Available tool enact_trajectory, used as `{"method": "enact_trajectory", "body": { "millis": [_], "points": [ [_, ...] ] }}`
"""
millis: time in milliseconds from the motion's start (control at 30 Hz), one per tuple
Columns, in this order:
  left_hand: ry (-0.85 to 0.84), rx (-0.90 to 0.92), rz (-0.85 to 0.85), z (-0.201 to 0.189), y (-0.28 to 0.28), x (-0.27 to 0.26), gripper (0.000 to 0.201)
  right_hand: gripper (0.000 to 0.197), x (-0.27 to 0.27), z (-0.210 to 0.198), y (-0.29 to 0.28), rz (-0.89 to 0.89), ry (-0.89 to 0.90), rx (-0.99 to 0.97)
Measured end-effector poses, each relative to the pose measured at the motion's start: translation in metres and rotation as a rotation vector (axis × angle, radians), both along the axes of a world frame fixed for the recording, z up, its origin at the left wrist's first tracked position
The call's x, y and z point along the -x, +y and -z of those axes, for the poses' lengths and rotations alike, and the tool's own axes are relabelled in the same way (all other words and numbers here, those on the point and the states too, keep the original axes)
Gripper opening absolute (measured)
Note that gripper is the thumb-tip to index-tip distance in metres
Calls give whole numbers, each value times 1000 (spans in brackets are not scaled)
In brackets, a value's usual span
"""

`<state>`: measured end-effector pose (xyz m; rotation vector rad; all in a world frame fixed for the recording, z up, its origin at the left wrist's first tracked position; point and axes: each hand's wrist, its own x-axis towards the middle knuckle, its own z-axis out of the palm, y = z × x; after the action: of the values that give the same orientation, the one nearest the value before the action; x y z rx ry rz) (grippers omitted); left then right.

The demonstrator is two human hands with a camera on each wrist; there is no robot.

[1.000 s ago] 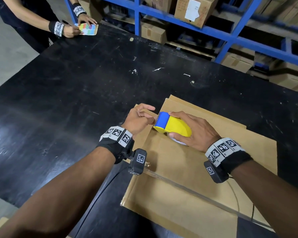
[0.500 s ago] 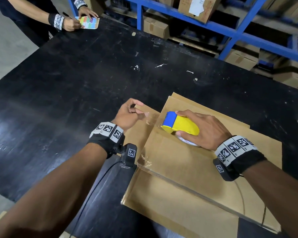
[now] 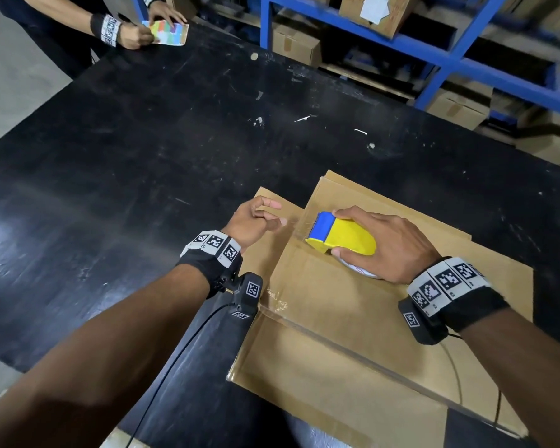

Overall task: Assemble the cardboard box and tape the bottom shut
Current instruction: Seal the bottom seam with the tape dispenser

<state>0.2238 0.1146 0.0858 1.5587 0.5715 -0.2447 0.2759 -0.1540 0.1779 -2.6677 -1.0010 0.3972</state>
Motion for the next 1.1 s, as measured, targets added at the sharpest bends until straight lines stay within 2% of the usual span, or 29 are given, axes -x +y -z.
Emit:
{"method": "enact_trajectory", "body": {
  "millis": [167, 267, 400, 500, 567, 633, 733, 833, 967, 1100],
  "points": [
    [9, 9, 34, 12, -7, 2, 35, 68, 2, 0, 1, 0, 2, 31],
    [-22, -36, 110, 18, -13, 2, 30, 67, 2, -1, 3, -4, 8, 46],
    [-71, -343, 230, 26, -10, 3, 33, 65, 0, -2, 3, -10, 15, 47],
    [-244, -377, 240, 17, -9, 10, 41, 65, 1, -4, 4, -17, 28, 54],
    [-374, -374, 354, 9, -10, 11, 54, 65, 0, -4, 3, -20, 43, 42],
    [-467, -466, 522, 5, -13, 9, 69, 65, -2, -4, 2, -27, 65, 29],
    [-450, -717, 732, 6, -18, 4, 83, 67, -5, -4, 1, -42, 91, 24],
    [-437, -849, 794, 7, -18, 0, 87, 68, -5, -4, -2, -48, 104, 14],
    [-445, -902, 810, 2, -15, 0, 85, 68, -4, -7, -14, -34, 120, 15],
    [-435, -892, 823, -4, -16, 2, 84, 68, -4, -10, -73, 21, 137, 3]
  ]
}}
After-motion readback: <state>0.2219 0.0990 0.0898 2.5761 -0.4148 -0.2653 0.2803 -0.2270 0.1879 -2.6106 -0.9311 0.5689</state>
